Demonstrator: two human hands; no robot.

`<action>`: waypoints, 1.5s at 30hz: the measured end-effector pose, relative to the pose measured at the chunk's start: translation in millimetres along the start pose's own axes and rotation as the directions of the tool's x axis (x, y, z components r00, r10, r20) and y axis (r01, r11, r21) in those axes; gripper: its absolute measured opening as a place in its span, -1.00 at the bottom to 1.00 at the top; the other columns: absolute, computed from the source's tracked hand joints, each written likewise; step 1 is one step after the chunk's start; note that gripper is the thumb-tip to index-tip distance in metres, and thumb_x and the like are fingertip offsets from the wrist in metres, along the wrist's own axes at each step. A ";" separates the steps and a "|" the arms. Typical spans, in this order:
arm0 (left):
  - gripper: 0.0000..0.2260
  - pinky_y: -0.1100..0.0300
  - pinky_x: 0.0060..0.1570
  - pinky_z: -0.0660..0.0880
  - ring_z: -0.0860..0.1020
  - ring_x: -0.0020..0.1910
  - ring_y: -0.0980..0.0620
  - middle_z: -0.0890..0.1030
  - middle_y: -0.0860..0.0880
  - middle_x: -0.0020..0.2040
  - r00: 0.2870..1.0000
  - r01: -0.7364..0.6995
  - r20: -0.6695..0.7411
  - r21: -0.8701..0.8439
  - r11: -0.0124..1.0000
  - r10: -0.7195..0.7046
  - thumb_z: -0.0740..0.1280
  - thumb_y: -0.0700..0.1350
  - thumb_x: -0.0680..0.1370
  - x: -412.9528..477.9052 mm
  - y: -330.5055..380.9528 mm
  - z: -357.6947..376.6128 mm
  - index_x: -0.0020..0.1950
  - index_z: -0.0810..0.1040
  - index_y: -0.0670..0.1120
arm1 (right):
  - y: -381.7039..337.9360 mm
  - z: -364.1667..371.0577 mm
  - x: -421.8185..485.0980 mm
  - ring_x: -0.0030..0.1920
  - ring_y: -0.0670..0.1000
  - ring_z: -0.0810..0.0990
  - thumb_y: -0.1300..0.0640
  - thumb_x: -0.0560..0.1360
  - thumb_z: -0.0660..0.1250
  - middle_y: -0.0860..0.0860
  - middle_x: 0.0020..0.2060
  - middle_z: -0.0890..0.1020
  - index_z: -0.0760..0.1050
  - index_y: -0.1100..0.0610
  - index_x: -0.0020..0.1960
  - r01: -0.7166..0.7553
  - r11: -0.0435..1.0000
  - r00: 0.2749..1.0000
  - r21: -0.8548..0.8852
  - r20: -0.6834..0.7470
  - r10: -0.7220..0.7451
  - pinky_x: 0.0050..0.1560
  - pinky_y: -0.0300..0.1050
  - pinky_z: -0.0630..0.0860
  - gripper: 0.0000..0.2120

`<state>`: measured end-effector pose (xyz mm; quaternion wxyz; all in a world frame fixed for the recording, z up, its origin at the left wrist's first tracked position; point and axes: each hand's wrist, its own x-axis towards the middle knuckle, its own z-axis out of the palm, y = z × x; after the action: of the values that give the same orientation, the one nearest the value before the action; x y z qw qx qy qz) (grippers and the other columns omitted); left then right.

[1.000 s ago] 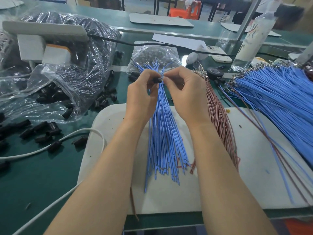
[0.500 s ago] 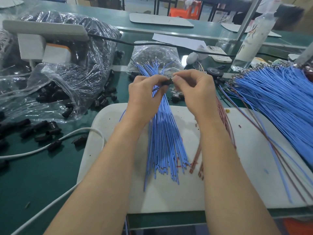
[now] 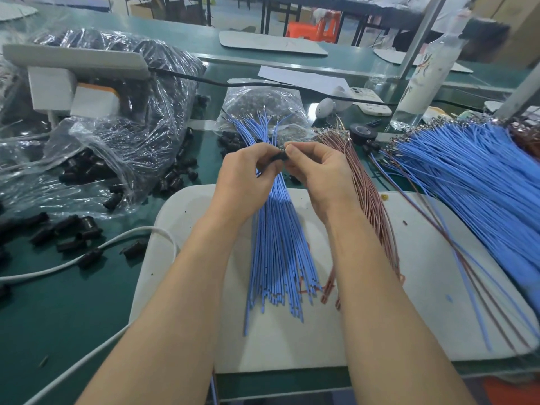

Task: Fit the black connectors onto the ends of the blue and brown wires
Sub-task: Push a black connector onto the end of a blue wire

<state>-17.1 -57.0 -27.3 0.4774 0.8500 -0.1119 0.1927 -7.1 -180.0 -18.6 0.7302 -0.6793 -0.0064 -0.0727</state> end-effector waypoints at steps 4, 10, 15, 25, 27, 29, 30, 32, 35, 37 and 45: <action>-0.89 0.24 0.03 0.52 0.61 -0.11 0.11 0.65 0.05 -0.15 0.998 0.034 -0.057 -0.103 0.994 -0.040 0.35 -0.17 0.54 3.1 22.2 -6.8 0.04 0.63 -0.10 | -9.2 5.1 -1.9 0.04 0.04 0.56 0.13 0.56 0.29 0.07 -0.01 0.62 0.55 0.12 0.15 -0.086 0.957 0.994 0.278 0.095 0.061 0.15 -0.06 0.50 -0.82; -0.94 0.25 -0.02 0.55 0.60 -0.20 0.22 0.65 0.12 -0.21 0.949 -0.179 -0.290 -0.187 0.966 0.120 0.35 -0.10 0.53 63.2 116.9 -39.8 -0.08 0.61 -0.04 | -59.1 -19.0 -27.3 -0.23 0.03 0.61 -0.03 0.64 0.00 0.04 -0.31 0.59 0.47 0.19 0.19 -0.218 0.922 0.847 0.319 0.532 0.017 -0.10 -0.10 0.59 -0.60; -0.93 0.08 -0.19 0.52 0.50 -0.21 -0.02 0.65 -0.14 -0.13 0.960 -0.061 -0.263 -0.530 0.846 -0.095 0.35 -0.13 0.49 105.6 162.5 7.7 -0.14 0.55 -0.12 | -109.2 -96.0 -46.2 -0.56 -0.12 0.24 0.13 0.65 0.09 -0.09 -0.50 0.34 0.53 0.12 -0.01 0.061 0.998 0.987 -0.002 0.150 -0.060 -0.57 -0.32 0.20 -0.75; -0.75 0.13 -0.20 0.42 0.47 -0.30 -0.04 0.55 -0.01 -0.46 0.796 0.601 0.447 -0.505 0.620 -0.407 0.28 -0.27 0.53 45.6 109.3 203.6 -0.34 0.46 -0.10 | -12.2 -172.5 -24.7 0.17 0.21 0.52 0.11 0.59 0.20 0.20 0.12 0.60 0.51 0.20 0.16 -0.445 0.367 0.869 -0.817 -0.493 -0.041 0.04 -0.01 0.41 -0.76; -0.78 0.07 -0.08 0.49 0.51 -0.19 -0.04 0.57 -0.09 -0.23 0.784 0.609 0.453 -0.431 0.665 -0.425 0.28 -0.23 0.52 40.4 101.1 208.3 -0.31 0.45 -0.03 | -1.9 -174.2 -20.9 0.15 0.20 0.54 0.10 0.57 0.24 0.18 0.09 0.62 0.55 0.18 0.14 -0.461 0.397 0.844 -0.793 -0.530 -0.079 0.04 -0.01 0.42 -0.77; -0.79 0.08 -0.10 0.45 0.50 -0.16 -0.04 0.57 -0.12 -0.21 0.793 0.602 0.438 -0.454 0.657 -0.423 0.27 -0.24 0.51 43.2 99.9 204.9 -0.31 0.49 -0.05 | -1.9 -173.6 -16.1 0.16 0.19 0.52 0.11 0.54 0.27 0.16 0.11 0.61 0.56 0.15 0.15 -0.469 0.419 0.831 -0.777 -0.550 -0.088 0.06 -0.03 0.42 -0.77; -0.80 0.10 -0.10 0.43 0.50 -0.17 -0.03 0.57 -0.11 -0.25 0.802 0.592 0.429 -0.477 0.650 -0.416 0.27 -0.26 0.50 46.6 100.9 201.3 -0.31 0.51 -0.07 | -4.1 -171.5 -14.1 0.17 0.18 0.51 0.12 0.53 0.29 0.16 0.13 0.59 0.55 0.14 0.17 -0.467 0.432 0.826 -0.772 -0.555 -0.099 0.08 -0.03 0.42 -0.75; -0.82 0.12 -0.05 0.47 0.53 -0.17 -0.02 0.57 -0.07 -0.28 0.831 0.553 0.402 -0.517 0.653 -0.386 0.27 -0.26 0.51 55.0 105.2 187.8 -0.27 0.53 -0.07 | -11.4 -161.1 -10.0 0.17 0.18 0.48 0.10 0.52 0.31 0.15 0.15 0.54 0.50 0.12 0.22 -0.430 0.453 0.827 -0.781 -0.542 -0.150 0.08 -0.03 0.40 -0.71; -0.85 0.18 -0.15 0.54 0.56 -0.23 0.05 0.60 -0.03 -0.25 0.887 0.461 0.321 -0.600 0.654 -0.330 0.26 -0.24 0.54 67.9 111.2 152.0 -0.17 0.51 -0.04 | -24.9 -126.4 0.5 0.10 0.14 0.52 0.10 0.52 0.31 0.11 0.08 0.59 0.53 0.12 0.15 -0.253 0.535 0.890 -0.806 -0.411 -0.198 0.00 -0.11 0.36 -0.77; -0.90 0.25 -0.33 0.48 0.54 -0.30 0.08 0.60 -0.05 -0.22 0.909 0.409 0.238 -0.664 0.626 -0.342 0.27 -0.24 0.54 74.5 110.2 121.0 -0.13 0.52 -0.06 | -30.6 -94.1 8.4 0.01 0.12 0.56 0.12 0.49 0.28 0.09 -0.02 0.64 0.56 0.10 0.01 -0.137 0.583 0.953 -0.801 -0.267 -0.143 -0.12 -0.17 0.29 -0.85; -0.89 0.32 -0.39 0.39 0.50 -0.35 0.13 0.56 0.00 -0.25 0.870 0.250 -0.114 -0.737 0.628 -0.479 0.24 -0.27 0.54 68.2 47.0 -18.7 -0.09 0.51 -0.09 | -15.5 43.7 21.5 0.07 0.17 0.58 0.16 0.53 0.27 0.13 0.05 0.64 0.58 0.13 0.05 0.069 0.651 0.995 -0.756 0.103 0.015 0.13 -0.03 0.50 -0.84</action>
<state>22.6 -65.9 47.2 0.8036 0.5685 0.0738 0.1597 16.3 -139.7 2.4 0.3773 -0.9247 -0.0220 -0.0456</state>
